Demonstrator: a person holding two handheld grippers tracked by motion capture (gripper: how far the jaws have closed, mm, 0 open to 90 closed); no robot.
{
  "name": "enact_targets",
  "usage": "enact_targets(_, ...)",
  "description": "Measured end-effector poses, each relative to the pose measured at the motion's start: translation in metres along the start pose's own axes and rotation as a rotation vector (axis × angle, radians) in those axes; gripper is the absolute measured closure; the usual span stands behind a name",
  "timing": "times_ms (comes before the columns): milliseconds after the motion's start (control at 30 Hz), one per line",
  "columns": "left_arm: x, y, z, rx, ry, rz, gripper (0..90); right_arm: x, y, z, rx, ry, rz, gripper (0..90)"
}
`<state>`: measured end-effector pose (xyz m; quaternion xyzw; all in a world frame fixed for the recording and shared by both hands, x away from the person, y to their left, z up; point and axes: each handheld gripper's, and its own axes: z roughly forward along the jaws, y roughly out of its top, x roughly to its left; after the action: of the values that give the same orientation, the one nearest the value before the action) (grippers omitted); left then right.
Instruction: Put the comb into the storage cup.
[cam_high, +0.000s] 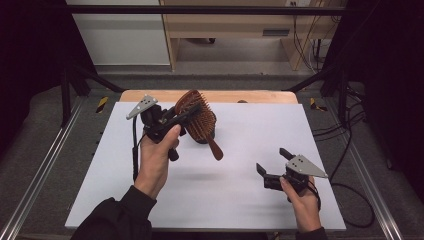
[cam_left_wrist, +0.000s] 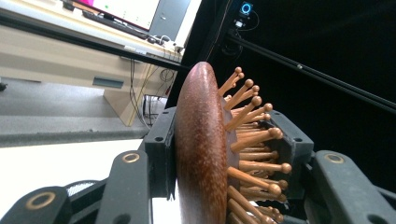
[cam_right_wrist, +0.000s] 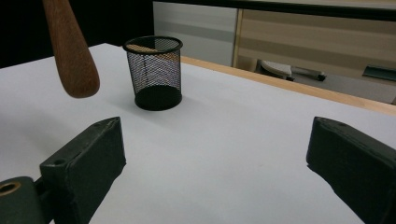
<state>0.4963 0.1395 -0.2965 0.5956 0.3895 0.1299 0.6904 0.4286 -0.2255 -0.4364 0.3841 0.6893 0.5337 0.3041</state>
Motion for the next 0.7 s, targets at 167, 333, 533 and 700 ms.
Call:
enact_targets(167,-0.001,0.005,0.009,-0.014,-0.006,-0.001,50.9,0.000,-0.002,0.002,0.011,0.000,-0.002,4.3)
enact_targets(333,-0.001,0.010,0.013,-0.018,-0.001,0.007,50.8,0.001,-0.002,0.003,0.013,0.006,-0.009,3.8)
enact_targets(533,0.001,0.018,0.018,-0.025,0.001,0.020,50.8,0.000,-0.002,0.003,0.008,0.008,-0.013,3.5)
enact_targets(700,0.001,0.023,0.022,-0.032,0.002,0.033,50.7,0.000,-0.002,0.003,0.008,0.009,-0.011,3.6)
